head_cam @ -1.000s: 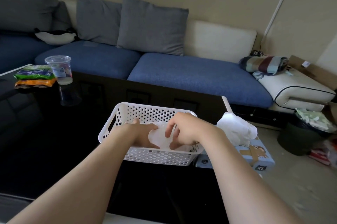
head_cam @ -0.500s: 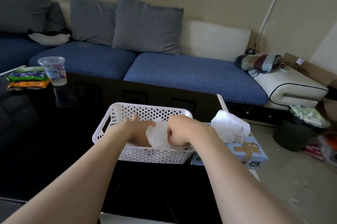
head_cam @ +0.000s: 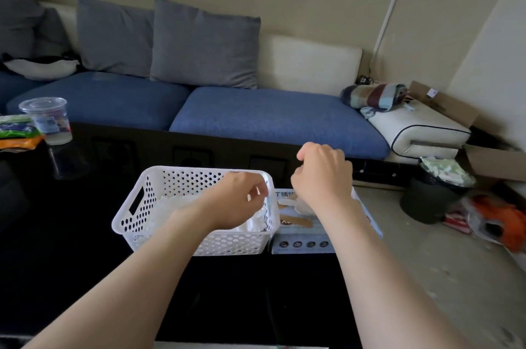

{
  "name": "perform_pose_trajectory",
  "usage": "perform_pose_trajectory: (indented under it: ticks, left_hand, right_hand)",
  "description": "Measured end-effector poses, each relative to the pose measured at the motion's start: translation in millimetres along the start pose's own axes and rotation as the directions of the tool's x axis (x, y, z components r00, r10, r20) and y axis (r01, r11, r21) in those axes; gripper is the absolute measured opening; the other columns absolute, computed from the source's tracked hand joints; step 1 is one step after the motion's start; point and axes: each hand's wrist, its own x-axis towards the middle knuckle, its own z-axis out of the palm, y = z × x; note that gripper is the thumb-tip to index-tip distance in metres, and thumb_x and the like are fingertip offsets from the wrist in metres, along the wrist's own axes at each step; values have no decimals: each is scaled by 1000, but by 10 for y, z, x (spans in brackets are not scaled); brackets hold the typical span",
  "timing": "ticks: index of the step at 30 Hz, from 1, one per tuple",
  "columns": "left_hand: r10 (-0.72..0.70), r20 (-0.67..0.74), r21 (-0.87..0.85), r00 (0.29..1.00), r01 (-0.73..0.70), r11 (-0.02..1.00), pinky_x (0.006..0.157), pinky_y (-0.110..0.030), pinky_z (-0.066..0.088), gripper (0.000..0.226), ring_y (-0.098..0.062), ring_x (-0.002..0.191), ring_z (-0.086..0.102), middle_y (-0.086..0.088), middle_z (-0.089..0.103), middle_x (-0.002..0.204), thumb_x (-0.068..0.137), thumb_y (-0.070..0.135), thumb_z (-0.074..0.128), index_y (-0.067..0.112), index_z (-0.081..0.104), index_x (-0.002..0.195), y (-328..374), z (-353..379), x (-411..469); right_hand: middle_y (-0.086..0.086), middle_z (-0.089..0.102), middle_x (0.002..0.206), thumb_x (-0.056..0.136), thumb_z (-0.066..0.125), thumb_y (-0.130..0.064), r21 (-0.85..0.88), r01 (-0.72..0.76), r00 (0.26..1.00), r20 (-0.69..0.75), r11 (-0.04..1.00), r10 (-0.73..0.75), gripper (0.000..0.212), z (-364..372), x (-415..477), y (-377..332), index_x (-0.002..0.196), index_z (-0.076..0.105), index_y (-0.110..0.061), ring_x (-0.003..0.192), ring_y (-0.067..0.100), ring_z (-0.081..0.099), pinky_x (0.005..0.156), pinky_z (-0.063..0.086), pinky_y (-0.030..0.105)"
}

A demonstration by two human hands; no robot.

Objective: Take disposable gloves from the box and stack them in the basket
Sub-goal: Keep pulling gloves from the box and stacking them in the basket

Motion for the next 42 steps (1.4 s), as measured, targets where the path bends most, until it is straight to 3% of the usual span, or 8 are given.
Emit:
perform_pose_trajectory:
  ticks: [2, 7, 12, 21, 25, 34, 39, 42]
  left_hand:
    - [58, -27, -4, 998, -58, 998, 77, -15, 46, 17, -1, 93, 59, 13, 61, 109, 103, 39, 59, 29, 70, 111, 67, 60, 9]
    - [105, -2, 69, 994, -105, 992, 106, -34, 42, 29, -12, 123, 46, 9, 49, 129, 96, 51, 63, 34, 67, 119, 162, 234, 89]
    - [128, -50, 139, 991, -120, 983, 111, -39, 37, 38, -16, 129, 42, 6, 53, 134, 97, 46, 62, 29, 65, 131, 309, 364, 195]
    - [68, -51, 102, 996, -62, 993, 111, -46, 35, 56, -18, 132, 51, 8, 62, 138, 96, 54, 61, 28, 52, 145, 442, 594, 383]
    - [31, -26, 50, 999, -30, 998, 109, -49, 38, 51, -17, 119, 61, 11, 67, 130, 94, 56, 64, 30, 54, 137, 473, 622, 413]
    - [49, 54, -132, 997, -42, 990, 96, -32, 51, 64, -16, 119, 62, 3, 65, 139, 88, 50, 76, 32, 46, 142, 444, 599, 379]
    - [62, 64, -165, 996, -51, 985, 91, -28, 50, 56, -12, 115, 64, 9, 67, 134, 93, 51, 71, 35, 49, 142, 428, 590, 374]
    - [67, 52, -150, 996, -58, 987, 87, -29, 48, 48, -13, 110, 64, 7, 68, 130, 98, 53, 63, 36, 51, 141, 440, 595, 384]
  right_hand:
    - [9, 64, 127, 95, 71, -18, -50, -35, 998, 52, 998, 38, 29, 65, 34, 186, 124, 68, -19, 122, 36, 55, 96, 45, 45]
    - [6, 69, 116, 94, 77, -23, 35, -92, 986, 142, 995, 86, 24, 124, 69, 504, 117, 70, -24, 113, 32, 62, 81, 45, 37]
    - [6, 69, 104, 96, 69, -23, 107, -84, 983, 174, 991, 64, 7, 142, 89, 645, 90, 70, -24, 99, 29, 64, 76, 58, 39]
    - [-5, 58, 87, 108, 59, -24, 138, 151, 989, -23, 979, -149, 29, 184, 79, 875, 81, 71, -27, 86, 23, 53, 72, 36, 36]
    - [-11, 64, 85, 109, 58, -16, 246, 260, 964, -119, 934, -237, 22, 226, 95, 914, 101, 78, -17, 82, 19, 62, 74, 52, 42]
    - [-5, 54, 72, 115, 39, -32, 231, 136, 984, -148, 964, -104, 34, 292, 69, 878, 121, 61, -7, 66, 15, 51, 51, 28, 28]
    - [-2, 58, 78, 115, 40, -33, 379, 100, 974, -224, 920, -14, 42, 353, 100, 898, 118, 63, 2, 68, 12, 48, 52, 28, 18]
    - [-9, 53, 74, 113, 49, -27, 423, 118, 949, -315, 899, 24, 34, 348, 106, 869, 93, 63, -4, 66, 9, 45, 57, 27, 15]
